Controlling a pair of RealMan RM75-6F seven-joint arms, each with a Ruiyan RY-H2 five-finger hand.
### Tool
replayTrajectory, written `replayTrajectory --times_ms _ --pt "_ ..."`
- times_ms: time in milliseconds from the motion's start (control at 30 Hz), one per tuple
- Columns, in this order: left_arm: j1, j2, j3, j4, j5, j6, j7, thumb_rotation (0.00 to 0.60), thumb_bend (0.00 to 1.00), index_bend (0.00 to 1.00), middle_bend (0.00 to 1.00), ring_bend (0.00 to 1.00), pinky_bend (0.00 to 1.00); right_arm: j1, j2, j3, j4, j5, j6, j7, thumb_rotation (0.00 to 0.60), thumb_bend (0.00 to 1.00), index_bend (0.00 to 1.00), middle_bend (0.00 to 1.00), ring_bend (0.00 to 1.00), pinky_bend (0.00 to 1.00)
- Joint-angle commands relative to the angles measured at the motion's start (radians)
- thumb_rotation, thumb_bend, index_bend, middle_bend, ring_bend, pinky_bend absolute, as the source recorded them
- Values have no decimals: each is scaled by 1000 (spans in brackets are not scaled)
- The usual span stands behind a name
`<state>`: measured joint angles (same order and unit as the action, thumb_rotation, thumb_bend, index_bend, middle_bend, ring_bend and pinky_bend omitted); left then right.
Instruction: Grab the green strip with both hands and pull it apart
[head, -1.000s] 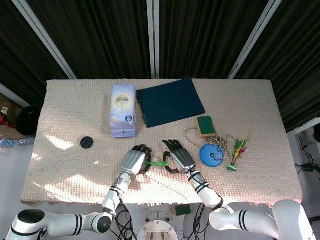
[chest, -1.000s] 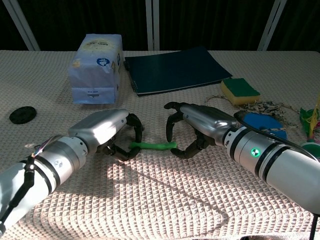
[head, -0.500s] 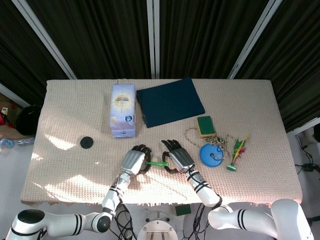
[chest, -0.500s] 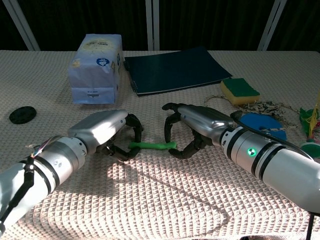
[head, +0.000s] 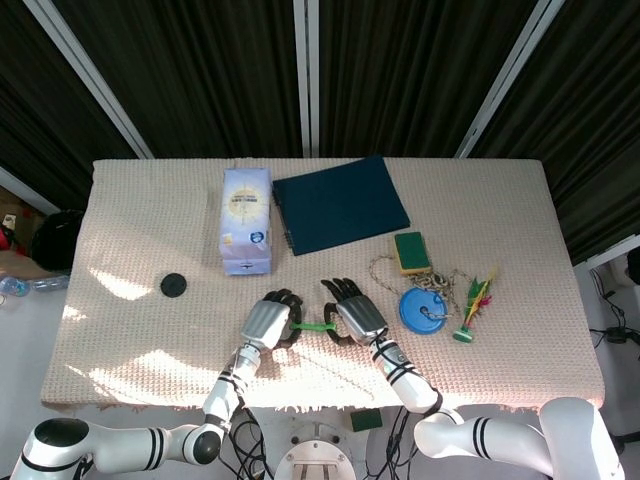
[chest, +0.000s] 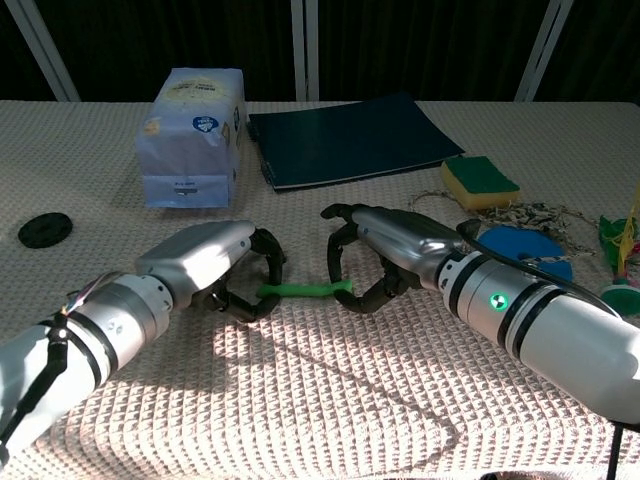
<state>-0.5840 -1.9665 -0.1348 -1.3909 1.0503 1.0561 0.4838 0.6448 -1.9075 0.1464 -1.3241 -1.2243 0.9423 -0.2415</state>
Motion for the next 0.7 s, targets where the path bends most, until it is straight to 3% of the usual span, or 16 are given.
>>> replayTrajectory --times_ms 33,700 --pt "1 2 -3 -4 5 6 -4 575 361 544 303 169 228 -2 5 1 -8 -8 10 3 600 386 584 32 0 0" --pt "8 100 -79 -199 45 93 -31 575 360 547 309 170 228 5 65 58 -136 -63 111 -5 600 386 589 30 0 0"
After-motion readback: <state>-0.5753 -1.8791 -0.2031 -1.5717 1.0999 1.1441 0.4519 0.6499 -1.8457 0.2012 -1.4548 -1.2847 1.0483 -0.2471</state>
